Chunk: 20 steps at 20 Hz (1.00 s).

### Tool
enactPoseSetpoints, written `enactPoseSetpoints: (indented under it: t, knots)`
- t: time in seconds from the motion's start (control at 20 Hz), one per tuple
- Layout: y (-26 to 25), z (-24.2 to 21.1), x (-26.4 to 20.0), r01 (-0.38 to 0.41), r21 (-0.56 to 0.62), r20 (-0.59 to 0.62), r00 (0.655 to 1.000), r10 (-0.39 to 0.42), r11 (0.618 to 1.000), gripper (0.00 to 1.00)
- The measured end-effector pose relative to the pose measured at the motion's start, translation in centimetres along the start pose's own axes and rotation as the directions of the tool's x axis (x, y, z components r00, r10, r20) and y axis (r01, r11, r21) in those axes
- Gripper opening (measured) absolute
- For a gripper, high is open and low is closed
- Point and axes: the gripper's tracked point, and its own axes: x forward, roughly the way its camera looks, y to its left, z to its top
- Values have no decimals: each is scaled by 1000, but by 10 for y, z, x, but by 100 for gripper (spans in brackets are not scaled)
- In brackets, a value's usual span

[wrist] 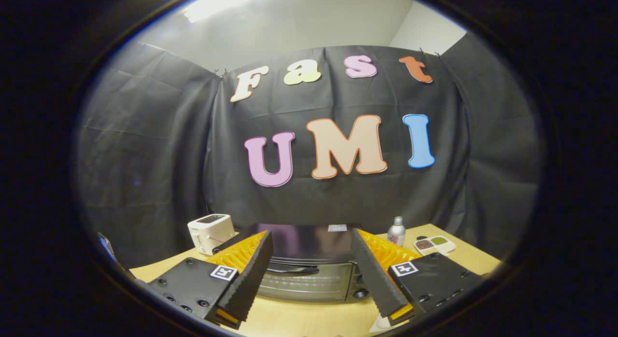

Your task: Open the toaster oven, put the food inside, and close the toaster oven door.

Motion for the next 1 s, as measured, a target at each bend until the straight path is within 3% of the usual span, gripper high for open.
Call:
enactPoseSetpoints:
  t: [0.35, 1.0]
  knots:
    - [31, -37, 34, -22, 53, -20, 1000, 23, 998, 99]
    - [41, -87, 76, 50, -31, -57, 997, -51, 998, 99]
